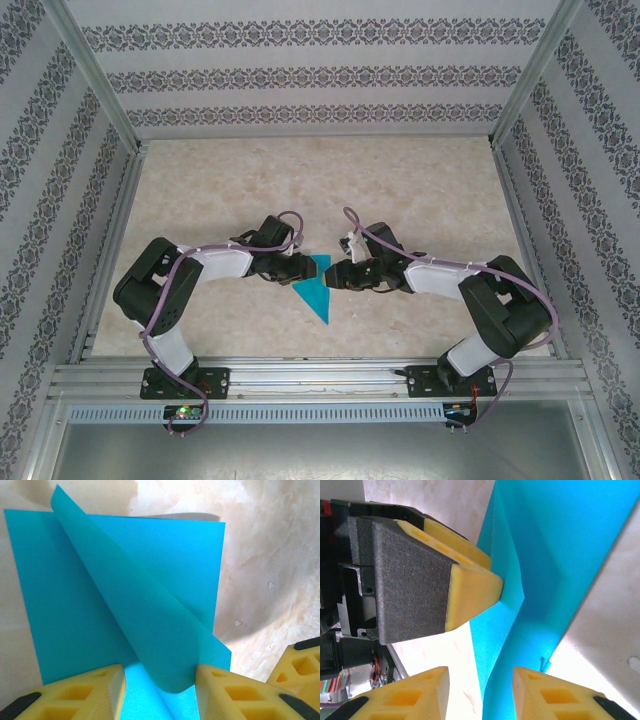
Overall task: Fold a paper plane with a square sheet of paper (fold left side to right side)
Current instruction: Fourth fold the wing at the center of the table.
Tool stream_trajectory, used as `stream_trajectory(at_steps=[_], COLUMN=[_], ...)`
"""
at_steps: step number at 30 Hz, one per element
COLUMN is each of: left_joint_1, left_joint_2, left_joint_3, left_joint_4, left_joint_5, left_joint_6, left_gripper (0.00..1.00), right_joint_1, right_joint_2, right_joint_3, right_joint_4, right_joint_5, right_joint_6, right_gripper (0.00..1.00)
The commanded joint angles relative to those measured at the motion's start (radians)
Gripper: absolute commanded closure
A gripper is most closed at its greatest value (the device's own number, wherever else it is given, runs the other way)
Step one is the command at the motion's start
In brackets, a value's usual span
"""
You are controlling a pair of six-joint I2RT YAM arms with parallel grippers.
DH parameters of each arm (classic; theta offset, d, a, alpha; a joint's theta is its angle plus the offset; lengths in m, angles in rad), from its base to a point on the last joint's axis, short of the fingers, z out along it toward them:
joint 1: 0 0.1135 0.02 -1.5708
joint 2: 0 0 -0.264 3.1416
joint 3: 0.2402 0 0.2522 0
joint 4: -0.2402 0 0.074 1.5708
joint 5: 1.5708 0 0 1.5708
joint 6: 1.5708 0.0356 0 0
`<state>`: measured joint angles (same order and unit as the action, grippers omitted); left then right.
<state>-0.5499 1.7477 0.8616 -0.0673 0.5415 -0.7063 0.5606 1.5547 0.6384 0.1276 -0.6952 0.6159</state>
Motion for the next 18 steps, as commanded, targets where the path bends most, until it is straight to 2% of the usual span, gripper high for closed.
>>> stream_trajectory(at_steps=[1,9,13,18], left_joint_1=[-0.008,-0.007,-0.008,-0.008], left_joint_2=[0.022,0.020,0.019,0.019], left_joint_3=[-0.022,-0.025,-0.025,-0.025], left_joint_4=[-0.109,-0.109,-0.111,-0.109], left_joint_5=[-0.100,-0.098,-0.099,-0.101], left_joint_6=[0.031,0.030,0.030,0.030], left_gripper=[0.56,0.56,0.56,0.57], right_joint_1=[0.017,0.042,0.042,0.041], right_joint_2=[0.032,0.106,0.114,0.123], right_joint_3=[0.009,0.038,0.041,0.041], right_joint_4=[0.026,0.062,0.060,0.045], right_joint_5=[-0.018,-0.004,0.001,0.012], right_joint_6=[0.021,0.040,0.038,0.030], right_gripper=[0.62,0.67,0.74,0.89])
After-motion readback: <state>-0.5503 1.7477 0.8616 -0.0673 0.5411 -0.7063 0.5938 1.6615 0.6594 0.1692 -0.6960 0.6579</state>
